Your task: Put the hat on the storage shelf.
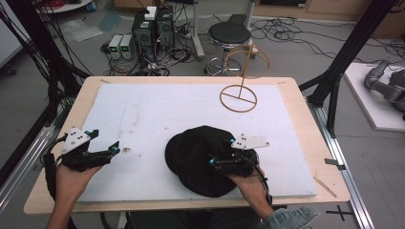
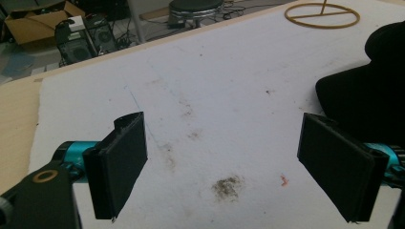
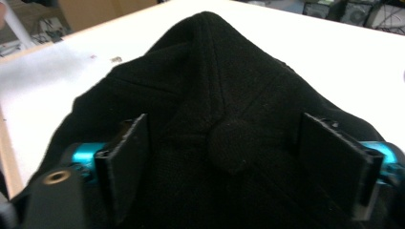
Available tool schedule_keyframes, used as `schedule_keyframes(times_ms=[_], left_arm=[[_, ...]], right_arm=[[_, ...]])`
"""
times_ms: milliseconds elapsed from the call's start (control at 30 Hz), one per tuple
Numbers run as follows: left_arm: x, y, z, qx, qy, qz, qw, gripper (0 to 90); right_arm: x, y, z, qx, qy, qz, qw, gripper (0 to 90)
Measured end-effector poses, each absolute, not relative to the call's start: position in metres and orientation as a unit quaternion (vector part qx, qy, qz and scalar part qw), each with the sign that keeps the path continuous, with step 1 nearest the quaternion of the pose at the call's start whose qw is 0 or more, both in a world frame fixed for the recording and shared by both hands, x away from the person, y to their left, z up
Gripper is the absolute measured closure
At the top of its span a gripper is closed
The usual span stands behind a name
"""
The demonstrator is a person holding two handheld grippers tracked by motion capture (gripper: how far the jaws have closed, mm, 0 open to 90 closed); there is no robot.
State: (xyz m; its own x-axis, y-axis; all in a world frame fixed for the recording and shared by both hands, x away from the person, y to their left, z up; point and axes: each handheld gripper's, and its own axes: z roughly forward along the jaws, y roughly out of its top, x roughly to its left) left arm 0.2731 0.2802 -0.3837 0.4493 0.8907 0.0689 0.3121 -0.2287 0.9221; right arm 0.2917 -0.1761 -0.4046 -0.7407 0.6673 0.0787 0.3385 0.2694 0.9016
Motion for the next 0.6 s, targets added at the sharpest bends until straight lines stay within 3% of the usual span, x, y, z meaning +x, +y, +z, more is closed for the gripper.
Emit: schedule_keyframes(times_ms=[200, 600], left_arm=[[0.2740, 0.2794, -0.3843, 0.718, 0.419, 0.315, 0.459, 17.6], [0.2747, 0.2783, -0.3845, 0.719, 0.417, 0.314, 0.459, 17.7]], right_arm=[[0.2938, -0.1745, -0.4059, 0.325, 0.786, 0.499, 0.166, 29.3], [0.2949, -0.1740, -0.4066, 0.326, 0.793, 0.488, 0.164, 55.4]])
